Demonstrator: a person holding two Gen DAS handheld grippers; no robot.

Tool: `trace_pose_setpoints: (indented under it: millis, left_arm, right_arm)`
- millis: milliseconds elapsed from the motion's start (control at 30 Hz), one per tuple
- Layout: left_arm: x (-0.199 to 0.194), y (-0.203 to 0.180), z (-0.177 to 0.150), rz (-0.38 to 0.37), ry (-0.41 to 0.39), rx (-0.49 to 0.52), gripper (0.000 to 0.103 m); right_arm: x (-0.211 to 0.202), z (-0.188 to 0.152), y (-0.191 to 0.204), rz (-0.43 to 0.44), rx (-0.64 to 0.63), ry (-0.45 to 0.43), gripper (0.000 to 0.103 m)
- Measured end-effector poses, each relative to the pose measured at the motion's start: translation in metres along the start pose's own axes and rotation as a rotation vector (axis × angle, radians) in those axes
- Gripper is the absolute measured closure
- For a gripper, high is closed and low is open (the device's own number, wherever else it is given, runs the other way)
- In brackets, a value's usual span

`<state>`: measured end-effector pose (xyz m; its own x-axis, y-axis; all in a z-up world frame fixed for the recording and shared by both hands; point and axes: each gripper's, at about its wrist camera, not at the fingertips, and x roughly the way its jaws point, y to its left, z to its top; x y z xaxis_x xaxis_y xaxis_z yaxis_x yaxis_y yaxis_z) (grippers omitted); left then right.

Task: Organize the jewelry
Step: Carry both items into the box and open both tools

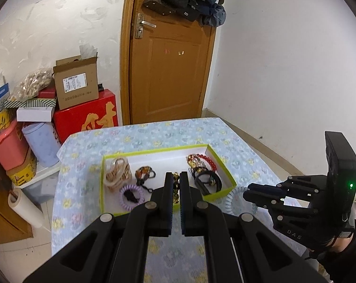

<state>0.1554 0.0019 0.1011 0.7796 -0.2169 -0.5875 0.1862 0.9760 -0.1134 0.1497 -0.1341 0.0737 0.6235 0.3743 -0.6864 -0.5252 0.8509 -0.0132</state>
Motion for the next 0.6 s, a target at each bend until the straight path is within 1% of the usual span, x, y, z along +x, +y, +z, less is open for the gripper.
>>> trace_pose_setpoints:
  millis: [300,433,600]
  left_arm:
    - [0.036,0.005,0.021,-0.024,0.021,-0.002,0.099]
    - [0.058,0.008,0.021,-0.039,0.047,-0.006,0.099]
    - [0.088,0.015,0.011,-0.057,0.101,-0.028,0.099]
  right_arm:
    - [0.018,0.025,-0.011,-0.022,-0.018,-0.009,0.094]
    - [0.031,0.035,-0.021,-0.026,-0.008,-0.004,0.094]
    - [0.050,0.041,-0.031,-0.026,0.008,0.013,0.094]
